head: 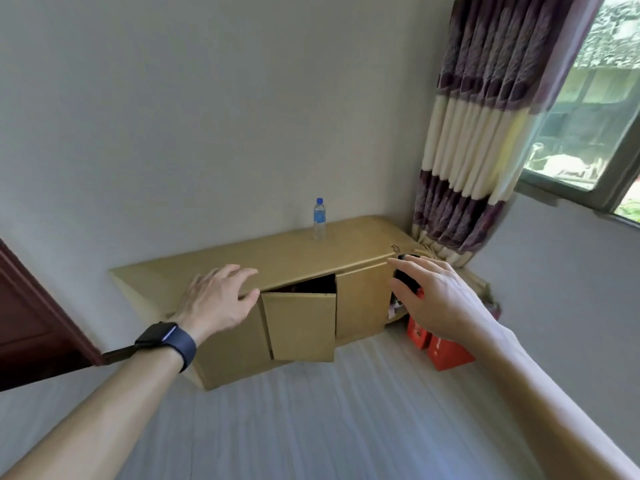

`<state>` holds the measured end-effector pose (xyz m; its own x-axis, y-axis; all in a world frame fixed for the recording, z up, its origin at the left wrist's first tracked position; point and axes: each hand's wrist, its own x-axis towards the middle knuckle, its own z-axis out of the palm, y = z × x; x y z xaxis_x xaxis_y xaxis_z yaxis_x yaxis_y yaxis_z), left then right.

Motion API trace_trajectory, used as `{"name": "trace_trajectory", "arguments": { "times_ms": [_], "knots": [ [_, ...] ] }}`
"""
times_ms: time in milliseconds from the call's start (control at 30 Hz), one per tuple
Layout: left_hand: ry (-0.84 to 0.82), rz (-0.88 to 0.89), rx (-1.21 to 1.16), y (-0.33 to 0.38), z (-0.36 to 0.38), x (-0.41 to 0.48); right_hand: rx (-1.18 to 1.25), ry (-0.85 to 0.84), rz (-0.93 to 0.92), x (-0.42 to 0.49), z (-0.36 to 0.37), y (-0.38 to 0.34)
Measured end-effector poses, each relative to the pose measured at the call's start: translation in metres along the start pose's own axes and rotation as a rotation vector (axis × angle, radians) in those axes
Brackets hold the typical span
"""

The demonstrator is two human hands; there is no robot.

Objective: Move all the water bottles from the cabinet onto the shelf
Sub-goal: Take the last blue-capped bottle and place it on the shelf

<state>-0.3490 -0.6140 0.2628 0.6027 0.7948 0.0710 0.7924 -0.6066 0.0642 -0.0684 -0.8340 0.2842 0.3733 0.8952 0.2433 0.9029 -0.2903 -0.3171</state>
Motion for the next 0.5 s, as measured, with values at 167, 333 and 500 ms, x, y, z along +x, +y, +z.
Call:
{"name": "trace_trajectory", "arguments": {
  "times_ms": [167,333,500],
  "knots": [
    [-0.043,-0.063,0.003,-0.021,0.016,0.102,0.014,-0.030,0.010,0.116,0.025,0.024],
    [-0.099,-0.071,-0.032,-0.026,0.051,0.201,-0.012,-0.082,0.012,0.207,0.055,0.054],
    [-0.167,-0.027,-0.045,-0.015,0.091,0.311,-0.022,-0.144,0.054,0.287,0.095,0.094]
  ]
}}
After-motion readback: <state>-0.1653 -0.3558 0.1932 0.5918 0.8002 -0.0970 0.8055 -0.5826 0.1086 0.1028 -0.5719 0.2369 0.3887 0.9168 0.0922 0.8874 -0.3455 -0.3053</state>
